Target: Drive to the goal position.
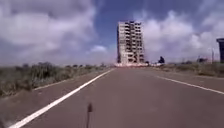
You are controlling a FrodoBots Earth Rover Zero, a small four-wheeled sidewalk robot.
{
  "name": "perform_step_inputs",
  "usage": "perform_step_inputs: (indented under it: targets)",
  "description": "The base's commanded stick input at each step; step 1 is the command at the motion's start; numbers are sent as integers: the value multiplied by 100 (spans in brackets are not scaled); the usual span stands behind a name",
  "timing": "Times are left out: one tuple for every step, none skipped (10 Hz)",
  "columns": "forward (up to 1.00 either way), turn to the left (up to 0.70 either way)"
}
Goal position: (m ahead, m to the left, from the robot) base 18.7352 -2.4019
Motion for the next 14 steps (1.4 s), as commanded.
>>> perform_step_inputs:
  targets:
    - [85, 0]
    - [85, 0]
    - [85, 0]
    - [85, 0]
    - [85, 0]
    - [90, 0]
    - [98, 0]
    - [100, 0]
    - [100, 0]
    - [100, 0]
    - [100, 0]
    - [100, 0]
    - [100, 0]
    - [100, 0]
